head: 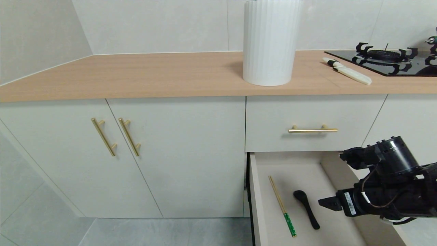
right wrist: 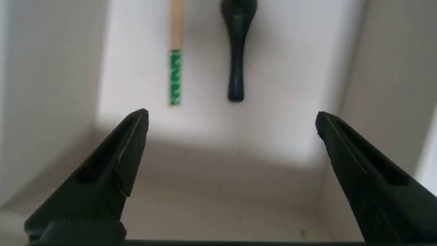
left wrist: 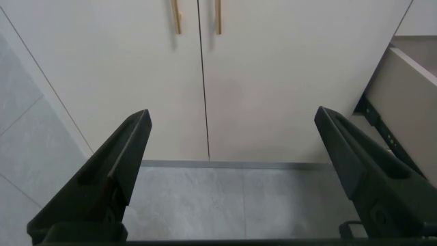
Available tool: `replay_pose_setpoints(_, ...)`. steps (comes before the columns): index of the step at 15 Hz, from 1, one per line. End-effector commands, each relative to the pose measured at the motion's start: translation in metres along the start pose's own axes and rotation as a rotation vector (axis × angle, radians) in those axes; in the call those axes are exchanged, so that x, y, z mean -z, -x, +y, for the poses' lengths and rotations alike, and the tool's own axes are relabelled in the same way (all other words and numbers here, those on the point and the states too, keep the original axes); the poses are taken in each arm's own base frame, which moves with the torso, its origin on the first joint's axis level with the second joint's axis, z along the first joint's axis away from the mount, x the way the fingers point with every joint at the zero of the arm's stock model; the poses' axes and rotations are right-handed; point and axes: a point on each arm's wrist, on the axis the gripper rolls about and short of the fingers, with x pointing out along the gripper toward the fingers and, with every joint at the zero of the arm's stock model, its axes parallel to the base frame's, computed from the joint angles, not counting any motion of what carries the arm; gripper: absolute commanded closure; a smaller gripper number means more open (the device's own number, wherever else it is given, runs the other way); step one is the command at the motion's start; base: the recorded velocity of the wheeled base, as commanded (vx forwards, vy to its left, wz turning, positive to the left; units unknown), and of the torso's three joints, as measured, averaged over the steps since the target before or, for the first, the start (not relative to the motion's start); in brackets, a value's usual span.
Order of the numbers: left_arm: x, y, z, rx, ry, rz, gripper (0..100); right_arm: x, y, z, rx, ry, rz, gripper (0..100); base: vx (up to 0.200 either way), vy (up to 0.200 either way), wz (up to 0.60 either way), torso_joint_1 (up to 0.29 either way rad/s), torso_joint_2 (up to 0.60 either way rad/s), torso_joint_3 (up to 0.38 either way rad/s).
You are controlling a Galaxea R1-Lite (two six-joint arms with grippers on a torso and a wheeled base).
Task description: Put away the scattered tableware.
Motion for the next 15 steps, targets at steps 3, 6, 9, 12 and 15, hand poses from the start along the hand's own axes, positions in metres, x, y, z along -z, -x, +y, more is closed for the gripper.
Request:
replay_pose_setpoints(3, 0.000, 0.000, 0.000, -0.001, 0.000, 0.001, 0, -0.001, 0.042, 0.010, -0.062, 0.041, -0.086, 0, -0.200, 0.000, 0.00, 0.004, 0.00, -0.001)
replay_pose_setpoints(6, 0.000, 0.000, 0.000, -0.001, 0.000, 0.001, 0, 0.003, 0.048, 0.011, -0.059, 0.059, -0.030, 0, -0.200, 0.000, 0.00, 0.002, 0.00, 0.001)
replay_pose_setpoints(9, 0.000, 0.000, 0.000, -0.001, 0.000, 0.001, 0, 0.006, 0.052, 0.013, -0.057, 0.080, 0.046, 0, 0.000, 0.000, 0.00, 0.000, 0.00, 0.000)
replay_pose_setpoints(12, 0.000, 0.000, 0.000, -0.001, 0.000, 0.001, 0, 0.013, 0.061, 0.021, -0.063, 0.141, 0.183, 0, 0.000, 0.000, 0.00, 0.000, 0.00, 0.000)
replay_pose_setpoints(15, 0.000, 0.000, 0.000, -0.001, 0.000, 0.001, 0, 0.018, 0.058, 0.023, -0.061, 0.174, 0.340, 0, 0.000, 0.000, 0.00, 0.000, 0.00, 0.000)
